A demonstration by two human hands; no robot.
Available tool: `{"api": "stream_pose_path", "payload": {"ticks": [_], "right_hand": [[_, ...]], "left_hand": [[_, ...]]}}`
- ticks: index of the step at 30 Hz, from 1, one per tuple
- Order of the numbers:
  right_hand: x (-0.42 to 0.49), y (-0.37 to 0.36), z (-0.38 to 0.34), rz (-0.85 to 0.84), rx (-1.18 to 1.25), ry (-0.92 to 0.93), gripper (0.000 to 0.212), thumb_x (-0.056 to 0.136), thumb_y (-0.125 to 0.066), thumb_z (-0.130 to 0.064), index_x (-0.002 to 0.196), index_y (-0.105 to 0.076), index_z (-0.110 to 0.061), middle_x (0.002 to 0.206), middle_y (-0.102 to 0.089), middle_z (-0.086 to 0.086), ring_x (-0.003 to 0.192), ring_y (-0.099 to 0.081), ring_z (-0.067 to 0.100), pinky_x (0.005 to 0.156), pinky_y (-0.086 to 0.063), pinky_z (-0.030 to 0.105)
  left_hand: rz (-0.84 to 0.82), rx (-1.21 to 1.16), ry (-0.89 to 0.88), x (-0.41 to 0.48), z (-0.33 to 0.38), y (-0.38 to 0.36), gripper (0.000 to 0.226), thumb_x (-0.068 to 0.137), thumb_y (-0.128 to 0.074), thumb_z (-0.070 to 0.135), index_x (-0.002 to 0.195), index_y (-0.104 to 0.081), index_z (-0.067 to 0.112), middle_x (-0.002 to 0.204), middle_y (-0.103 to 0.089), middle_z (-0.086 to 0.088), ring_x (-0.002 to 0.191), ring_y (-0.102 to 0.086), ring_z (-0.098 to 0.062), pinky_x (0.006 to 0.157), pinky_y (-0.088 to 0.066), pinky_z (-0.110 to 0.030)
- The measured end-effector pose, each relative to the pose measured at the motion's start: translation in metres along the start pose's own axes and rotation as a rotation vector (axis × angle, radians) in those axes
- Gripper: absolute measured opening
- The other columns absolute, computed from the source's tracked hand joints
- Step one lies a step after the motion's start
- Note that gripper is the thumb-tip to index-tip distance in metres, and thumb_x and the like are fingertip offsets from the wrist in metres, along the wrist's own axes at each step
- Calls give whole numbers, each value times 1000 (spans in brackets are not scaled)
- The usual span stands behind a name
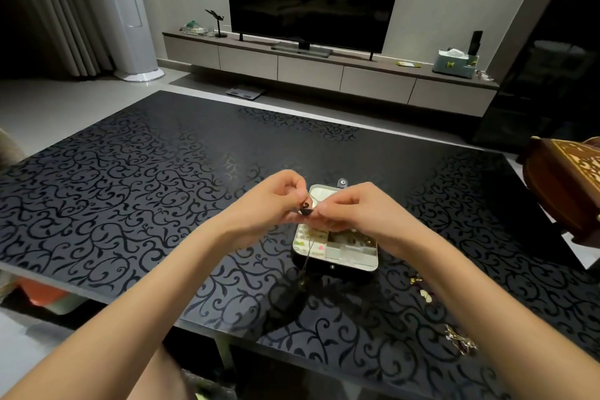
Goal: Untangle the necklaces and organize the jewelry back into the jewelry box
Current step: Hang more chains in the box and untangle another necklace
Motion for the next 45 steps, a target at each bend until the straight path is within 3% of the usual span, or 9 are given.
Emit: {"api": "stream_pose_path", "payload": {"ticks": [6, 11, 14, 17, 23, 28, 31, 38, 45], "right_hand": [[-9, 29, -25, 32, 101, 46, 24, 93, -52, -12, 82, -67, 3, 80, -69, 19, 79, -68, 23, 87, -55, 33], [-17, 45, -16, -45, 236, -32, 22, 92, -55, -17, 75, -58, -4, 51, -45, 1, 48, -49, 16, 67, -55, 35], [-27, 66, -5, -42, 118, -36, 17, 86, -61, -11, 70, -59, -4, 54, -44, 2, 52, -45, 14, 61, -47, 25], [-33, 91, 5, 9, 60, -42, 19, 83, -65, -11, 64, -66, -15, 58, -52, 1, 59, -52, 13, 84, -50, 43], [-38, 123, 7, 61, 554, 69, 19, 64, -82, -22, 70, -69, -10, 69, -60, 3, 72, -61, 17, 94, -51, 42], [-31, 132, -6, 267, 859, 142, 7, 83, -59, -13, 85, -64, -9, 67, -58, 0, 64, -61, 13, 70, -58, 32], [-23, 142, -16, 457, 592, 146, 12, 92, -53, -8, 91, -65, -8, 70, -55, 1, 60, -55, 9, 55, -53, 19], [4, 150, -66, 582, 26, 287, 11, 92, -57, -15, 92, -68, -14, 72, -64, 1, 61, -57, 5, 54, -48, 16], [52, 150, -74, 541, -263, 269, 14, 92, -56, -17, 88, -69, -10, 68, -63, 3, 56, -54, 8, 50, -48, 19]], "left_hand": [[-142, -269, 44, 11, 25, -19, 24, 96, -39, -1, 75, -46, 10, 63, -53, -1, 65, -53, -15, 71, -53, -31], [-234, -697, 74, 17, 40, -21, 20, 82, -49, 2, 64, -50, 10, 64, -46, -3, 59, -49, -12, 51, -47, -18], [-159, -728, 69, 25, 48, -14, 21, 80, -44, -2, 64, -51, 10, 62, -44, -2, 55, -46, -10, 43, -39, -14], [16, -885, 58, 39, 53, 0, 21, 74, -37, -9, 81, -47, 8, 59, -42, -3, 49, -43, -11, 41, -33, -15], [221, -1070, 124, 63, 42, 4, 28, 87, -22, -10, 90, -45, 7, 61, -34, -3, 53, -31, -12, 44, -34, -18], [263, -1031, 163, 70, 25, 2, 31, 85, -20, -12, 87, -44, 6, 56, -36, -5, 54, -31, -11, 52, -35, -20], [329, -874, 174, 76, 14, 3, 32, 87, -19, -13, 84, -46, 4, 61, -35, -5, 55, -31, -13, 48, -42, -23], [253, -85, 189, 105, -16, 1, 35, 89, -25, -14, 79, -50, 7, 55, -43, -4, 53, -42, -15, 61, -49, -27], [129, 733, 121, 155, -33, -10, 28, 85, -39, -4, 88, -60, 14, 98, -61, -3, 94, -55, -19, 76, -42, -25]]}}
Point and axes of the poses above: each hand's wrist, its own x-axis towards the middle knuckle, its own y-axis out of the back of the hand, z = x × y, the point moved 4 cm from there along x, towards the middle knuckle
